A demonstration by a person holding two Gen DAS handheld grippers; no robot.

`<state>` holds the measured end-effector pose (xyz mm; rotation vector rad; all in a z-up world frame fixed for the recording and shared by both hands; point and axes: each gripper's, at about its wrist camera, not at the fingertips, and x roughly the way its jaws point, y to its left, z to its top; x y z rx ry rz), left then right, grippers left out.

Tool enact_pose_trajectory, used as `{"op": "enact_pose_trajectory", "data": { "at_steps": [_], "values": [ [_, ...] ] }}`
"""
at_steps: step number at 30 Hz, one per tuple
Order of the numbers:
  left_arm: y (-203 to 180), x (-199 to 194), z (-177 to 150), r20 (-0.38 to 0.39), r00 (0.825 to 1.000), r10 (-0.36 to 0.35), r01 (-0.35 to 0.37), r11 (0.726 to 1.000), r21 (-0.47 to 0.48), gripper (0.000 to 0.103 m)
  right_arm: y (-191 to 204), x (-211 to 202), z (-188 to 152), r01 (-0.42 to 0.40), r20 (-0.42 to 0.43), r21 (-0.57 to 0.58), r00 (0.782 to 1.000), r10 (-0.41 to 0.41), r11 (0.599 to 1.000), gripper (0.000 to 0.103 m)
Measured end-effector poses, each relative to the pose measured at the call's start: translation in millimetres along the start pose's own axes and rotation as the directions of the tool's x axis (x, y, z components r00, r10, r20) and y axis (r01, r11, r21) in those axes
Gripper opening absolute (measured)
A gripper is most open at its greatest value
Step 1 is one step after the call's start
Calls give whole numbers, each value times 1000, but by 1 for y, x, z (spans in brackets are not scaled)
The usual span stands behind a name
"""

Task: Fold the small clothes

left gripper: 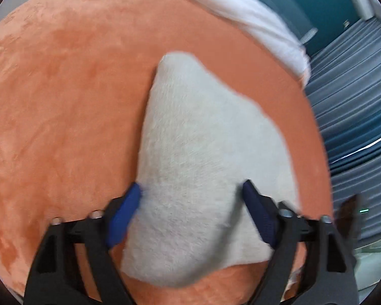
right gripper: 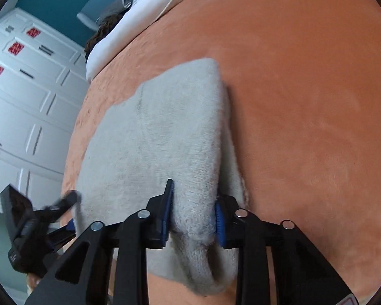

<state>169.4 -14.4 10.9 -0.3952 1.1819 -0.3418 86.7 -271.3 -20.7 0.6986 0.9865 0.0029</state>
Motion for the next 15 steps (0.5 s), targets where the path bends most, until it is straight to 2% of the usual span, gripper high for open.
{"op": "enact_pose_trajectory", "data": {
  "at_steps": [2, 4, 5, 7, 8, 9, 11, 12, 13, 15],
  "values": [
    [-2, -4, 1, -5, 1000, 30, -29, 999, 40, 61, 21, -27, 2, -50, 73, -75, 996, 56, 996, 19],
    [1, -5, -2, -10, 999, 35, -34, 998, 55, 62, 29, -44, 1, -36, 123, -125, 991, 52, 991, 19],
    [3, -3, -5, -17, 999, 36, -35, 998, 51, 63, 23, -36, -1, -13, 110, -128, 994, 28, 992, 20],
    [6, 6, -8, -39, 998, 43, -42, 998, 37, 68, -5, 12, -11, 109, -25, -119, 993, -113, 987, 24],
    [7, 9, -11, -46, 998, 37, -36, 999, 27, 69, -14, 20, -15, 101, -43, -89, 994, -105, 991, 26],
    [6, 8, -11, -34, 998, 49, -48, 998, 29, 70, -17, 13, -16, 63, -17, -54, 998, -64, 997, 28],
    [0, 2, -12, -7, 998, 69, -69, 996, 53, 72, -7, -7, -11, 56, 27, -50, 998, -55, 997, 34],
    [-2, 1, -13, -1, 997, 80, -80, 995, 60, 74, -2, -14, -9, 78, 58, -53, 996, -74, 996, 43],
    [-4, 1, -12, 4, 996, 90, -90, 994, 68, 78, 1, -18, -6, 100, 83, -58, 992, -95, 993, 61],
    [-6, 7, -8, 3, 995, 96, -96, 993, 73, 87, 0, -11, -1, 142, 88, -68, 987, -136, 987, 76]
  ]
}}
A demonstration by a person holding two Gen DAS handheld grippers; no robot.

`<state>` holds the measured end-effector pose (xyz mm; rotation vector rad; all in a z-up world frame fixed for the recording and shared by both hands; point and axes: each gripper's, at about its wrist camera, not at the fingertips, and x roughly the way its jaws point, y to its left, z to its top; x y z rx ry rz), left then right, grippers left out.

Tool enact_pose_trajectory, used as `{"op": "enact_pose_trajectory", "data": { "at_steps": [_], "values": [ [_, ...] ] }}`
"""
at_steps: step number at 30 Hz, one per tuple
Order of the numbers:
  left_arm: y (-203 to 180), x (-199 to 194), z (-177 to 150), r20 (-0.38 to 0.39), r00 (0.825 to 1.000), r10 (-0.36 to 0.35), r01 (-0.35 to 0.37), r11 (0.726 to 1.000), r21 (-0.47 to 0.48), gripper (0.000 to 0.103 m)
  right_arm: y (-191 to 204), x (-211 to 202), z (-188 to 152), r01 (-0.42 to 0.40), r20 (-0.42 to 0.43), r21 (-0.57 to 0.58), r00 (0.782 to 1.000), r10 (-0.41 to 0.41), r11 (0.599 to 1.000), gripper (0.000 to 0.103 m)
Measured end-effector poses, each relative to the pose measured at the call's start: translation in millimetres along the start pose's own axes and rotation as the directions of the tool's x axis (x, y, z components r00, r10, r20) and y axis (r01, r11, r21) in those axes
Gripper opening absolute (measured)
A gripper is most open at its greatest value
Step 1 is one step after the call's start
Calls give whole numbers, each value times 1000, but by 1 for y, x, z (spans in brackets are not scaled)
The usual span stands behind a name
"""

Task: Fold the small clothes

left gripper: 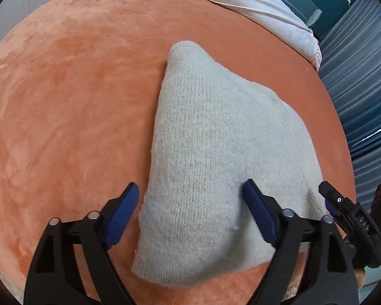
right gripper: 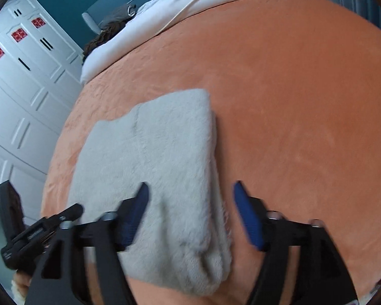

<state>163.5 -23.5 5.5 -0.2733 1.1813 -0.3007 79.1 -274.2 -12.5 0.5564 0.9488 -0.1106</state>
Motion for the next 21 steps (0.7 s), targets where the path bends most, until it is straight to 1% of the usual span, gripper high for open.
{"op": "enact_pose_trajectory", "data": {
  "at_steps": [1, 2, 3, 4, 5, 6, 7, 8, 10, 11, 12, 13, 14, 15, 16, 17, 18, 19, 20, 21],
  "values": [
    [0, 3, 0, -8, 1000, 7, -7, 1000, -6, 90, -3, 14, 0, 5, -48, 1, 999, -5, 1000, 76],
    [0, 8, 1, -21, 1000, -11, 11, 1000, -17, 91, -6, 30, 1, -6, -102, 16, 995, 7, 1000, 76],
    [2, 12, 3, -35, 999, -35, 35, 999, -28, 91, -11, 48, -5, -38, -160, 60, 986, 47, 997, 74],
    [4, 17, 5, -52, 997, -60, 58, 997, -42, 90, -13, 56, -6, -80, -179, 99, 979, 97, 992, 64],
    [5, 21, 7, -71, 994, -87, 84, 995, -50, 82, -14, 56, -8, -119, -174, 120, 975, 139, 986, 51],
    [6, 20, 10, -73, 993, -90, 88, 996, -35, 73, -9, 55, -3, -132, -176, 123, 973, 152, 984, 41],
    [4, 16, 16, -66, 992, -106, 106, 994, -11, 56, 0, 46, 3, -117, -154, 96, 979, 130, 989, 35],
    [3, 4, 22, -44, 990, -137, 137, 991, -6, 49, 9, 34, 8, -123, -125, 59, 984, 129, 991, 34],
    [4, -18, 33, 8, 981, -192, 192, 981, -6, 45, 34, 3, 20, -156, -34, -34, 987, 155, 987, 32],
    [4, -30, 38, 44, 977, -208, 208, 978, 6, 45, 43, -13, 24, -161, 10, -71, 987, 162, 984, 32],
    [4, -39, 41, 70, 974, -215, 214, 977, 20, 45, 47, -20, 27, -170, 37, -89, 984, 174, 981, 32],
    [4, -44, 44, 89, 972, -216, 214, 976, 35, 46, 49, -20, 29, -172, 46, -97, 983, 177, 980, 32],
    [3, -43, 43, 95, 974, -205, 201, 978, 50, 47, 46, -12, 27, -152, 35, -106, 987, 156, 983, 32],
    [2, -34, 41, 88, 982, -169, 163, 984, 74, 48, 43, 3, 26, -124, 10, -112, 992, 125, 986, 35],
    [1, -23, 37, 70, 988, -135, 128, 987, 96, 50, 36, 28, 20, -90, -47, -116, 995, 86, 989, 36],
    [1, 0, 30, 23, 998, -56, 53, 991, 122, 50, 27, 56, 13, -42, -124, -110, 992, 28, 993, 36],
    [2, 14, 24, 0, 1000, 16, -16, 991, 134, 52, 24, 71, 10, -25, -154, -95, 988, 10, 995, 40],
    [2, 14, 18, 37, 999, 35, -40, 988, 146, 56, 22, 64, 10, -63, -114, -53, 992, 57, 997, 42],
    [0, 3, 13, 79, 996, 36, -49, 985, 165, 57, 22, 50, 12, -66, -87, -19, 994, 65, 998, 42],
    [-3, -5, 10, 93, 994, 51, -68, 981, 181, 57, 24, 34, 13, -40, -57, -15, 998, 39, 999, 42]
  ]
}}
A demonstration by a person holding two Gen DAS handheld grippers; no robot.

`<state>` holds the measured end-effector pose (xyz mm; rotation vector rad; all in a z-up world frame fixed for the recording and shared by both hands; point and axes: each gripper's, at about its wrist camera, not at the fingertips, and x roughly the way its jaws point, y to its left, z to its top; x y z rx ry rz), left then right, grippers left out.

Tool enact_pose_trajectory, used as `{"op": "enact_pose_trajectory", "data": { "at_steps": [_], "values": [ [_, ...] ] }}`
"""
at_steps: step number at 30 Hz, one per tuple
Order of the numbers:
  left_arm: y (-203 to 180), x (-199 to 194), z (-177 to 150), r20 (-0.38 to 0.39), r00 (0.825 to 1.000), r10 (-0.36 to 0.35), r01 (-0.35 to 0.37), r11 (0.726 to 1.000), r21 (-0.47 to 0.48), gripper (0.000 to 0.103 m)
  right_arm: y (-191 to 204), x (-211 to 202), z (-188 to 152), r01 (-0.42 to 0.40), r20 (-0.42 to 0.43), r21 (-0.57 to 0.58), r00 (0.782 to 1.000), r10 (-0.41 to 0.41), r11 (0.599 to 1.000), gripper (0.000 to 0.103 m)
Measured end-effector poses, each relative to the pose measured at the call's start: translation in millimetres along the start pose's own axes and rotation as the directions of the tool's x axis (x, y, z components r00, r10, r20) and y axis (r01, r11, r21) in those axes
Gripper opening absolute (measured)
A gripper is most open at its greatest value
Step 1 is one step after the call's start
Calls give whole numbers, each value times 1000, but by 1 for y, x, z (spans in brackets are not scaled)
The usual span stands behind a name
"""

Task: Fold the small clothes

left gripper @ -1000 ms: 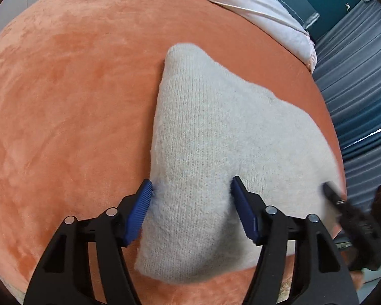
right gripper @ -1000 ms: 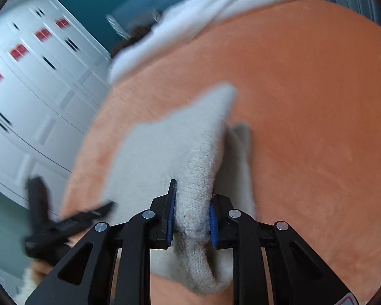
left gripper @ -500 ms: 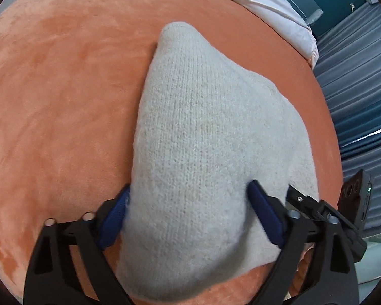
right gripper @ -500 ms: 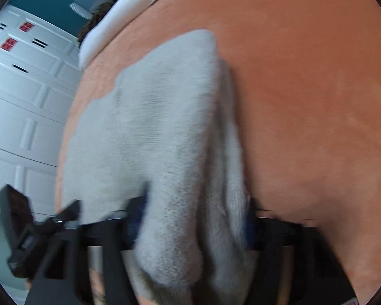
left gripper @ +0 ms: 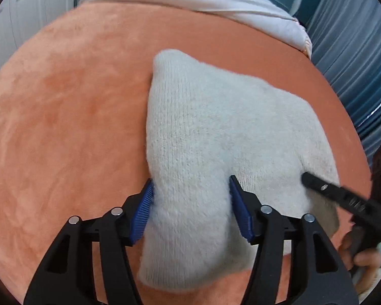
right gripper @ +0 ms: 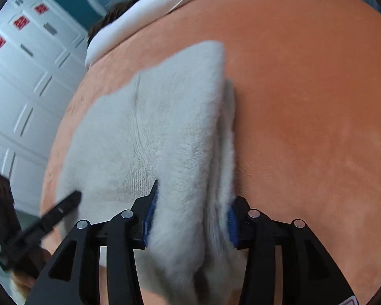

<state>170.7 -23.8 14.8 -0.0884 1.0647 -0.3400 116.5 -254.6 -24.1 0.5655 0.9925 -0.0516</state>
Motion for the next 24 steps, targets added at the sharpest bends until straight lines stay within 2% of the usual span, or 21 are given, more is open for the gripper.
{"op": "enact_pose_trajectory", "data": {
  "at_steps": [3, 4, 5, 7, 9, 10, 12, 15, 19, 24],
  "values": [
    [-8, -25, -4, 45, 998, 47, -49, 998, 38, 57, 18, -54, -12, 56, 142, -41, 989, -50, 998, 41],
    [-11, -27, -5, 47, 996, 70, -72, 996, 48, 57, 24, -64, -18, 57, 160, -61, 986, -47, 996, 34],
    [-13, -27, -9, 36, 995, 91, -93, 994, 63, 57, 28, -64, -21, 63, 153, -78, 987, -51, 995, 30],
    [-15, -18, -14, 7, 993, 115, -115, 991, 65, 58, 33, -40, -32, 118, 64, -156, 992, -109, 981, 17],
    [-16, -10, -22, -29, 991, 130, -128, 990, 60, 58, 22, -4, -41, 205, -7, -197, 978, -210, 959, 16],
    [-16, -7, -25, -35, 990, 140, -138, 989, 60, 58, 15, 2, -41, 201, -8, -188, 978, -206, 961, 16],
    [-17, -13, -31, -35, 987, 156, -153, 986, 64, 58, 13, -11, -34, 171, -7, -137, 985, -173, 976, 15],
    [-23, -30, -37, -11, 987, 161, -160, 984, 81, 57, 16, -48, -39, 156, 51, -131, 987, -151, 979, 15],
    [-27, -45, -49, 2, 985, 170, -170, 982, 85, 58, 13, -81, -76, 169, 82, -126, 984, -160, 977, 15],
    [-31, -56, -80, 6, 984, 180, -180, 979, 93, 67, 23, -74, -123, 213, 89, -127, 975, -203, 969, 18]
  ]
}}
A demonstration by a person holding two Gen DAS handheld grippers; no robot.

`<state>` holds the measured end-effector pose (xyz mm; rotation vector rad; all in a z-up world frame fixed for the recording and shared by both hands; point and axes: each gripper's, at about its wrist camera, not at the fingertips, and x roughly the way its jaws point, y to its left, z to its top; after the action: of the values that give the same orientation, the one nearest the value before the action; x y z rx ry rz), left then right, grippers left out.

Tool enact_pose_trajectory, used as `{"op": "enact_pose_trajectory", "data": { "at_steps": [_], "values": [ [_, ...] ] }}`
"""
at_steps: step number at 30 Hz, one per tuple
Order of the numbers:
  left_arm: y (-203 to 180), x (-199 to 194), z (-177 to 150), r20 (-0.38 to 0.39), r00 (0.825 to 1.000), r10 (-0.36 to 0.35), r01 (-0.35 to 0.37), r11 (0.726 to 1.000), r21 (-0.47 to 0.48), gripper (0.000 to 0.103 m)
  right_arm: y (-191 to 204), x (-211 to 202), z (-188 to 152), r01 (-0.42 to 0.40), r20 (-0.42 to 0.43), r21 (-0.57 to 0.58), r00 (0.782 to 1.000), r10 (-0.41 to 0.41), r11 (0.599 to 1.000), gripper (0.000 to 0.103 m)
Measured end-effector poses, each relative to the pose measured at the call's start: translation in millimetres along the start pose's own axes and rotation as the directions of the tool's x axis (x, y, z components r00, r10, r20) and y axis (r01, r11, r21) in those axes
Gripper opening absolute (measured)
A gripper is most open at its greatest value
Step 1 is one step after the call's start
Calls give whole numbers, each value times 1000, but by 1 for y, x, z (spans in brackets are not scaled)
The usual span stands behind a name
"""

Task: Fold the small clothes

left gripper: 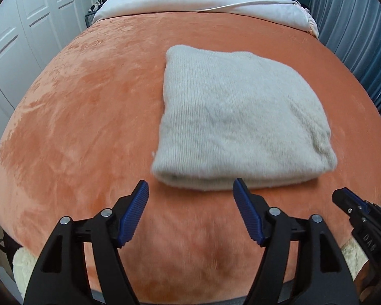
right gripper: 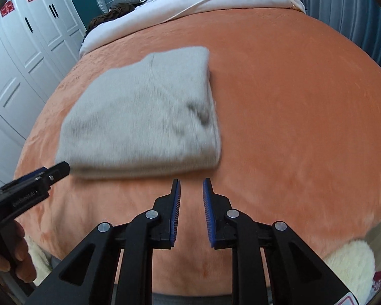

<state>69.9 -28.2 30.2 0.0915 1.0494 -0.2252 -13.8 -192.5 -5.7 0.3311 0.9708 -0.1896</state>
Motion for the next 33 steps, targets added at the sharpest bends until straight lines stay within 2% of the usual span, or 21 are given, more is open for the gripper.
{"op": "enact_pose_trajectory", "data": {
  "at_steps": [4, 7, 9, 14, 16, 22, 30, 32, 33],
  "values": [
    [-3, -1, -28, 4, 1000, -2, 2, 1000, -2, 74, 6, 2, -23, 55, 22, -37, 998, -54, 998, 23],
    [-1, 2, -49, 19, 1000, -22, 22, 999, -37, 75, 4, 6, -32, 59, 36, -6, 998, -58, 998, 33],
    [0, 7, -61, 36, 999, -30, 32, 998, -51, 75, 0, 8, -43, 46, 35, 5, 998, -47, 999, 33],
    [4, 24, -79, 42, 999, 0, 2, 999, -45, 75, 5, 26, -59, 61, 38, -33, 998, -59, 998, 34],
    [2, 23, -84, 78, 997, 10, -9, 1000, -18, 79, 9, 26, -61, 63, 65, -44, 996, -60, 997, 41],
    [1, 30, -89, 107, 994, 30, -32, 999, 17, 89, 15, 33, -67, 71, 109, -64, 992, -64, 995, 56],
    [2, 36, -93, 156, 987, 47, -48, 999, 6, 98, 30, 39, -80, 129, 174, -75, 978, -114, 989, 71],
    [1, 37, -96, 175, 983, 58, -62, 998, 13, 98, 30, 40, -80, 147, 176, -69, 975, -133, 987, 78],
    [1, 37, -96, 174, 983, 59, -63, 998, 13, 98, 28, 41, -80, 158, 172, -55, 974, -146, 986, 85]
  ]
}}
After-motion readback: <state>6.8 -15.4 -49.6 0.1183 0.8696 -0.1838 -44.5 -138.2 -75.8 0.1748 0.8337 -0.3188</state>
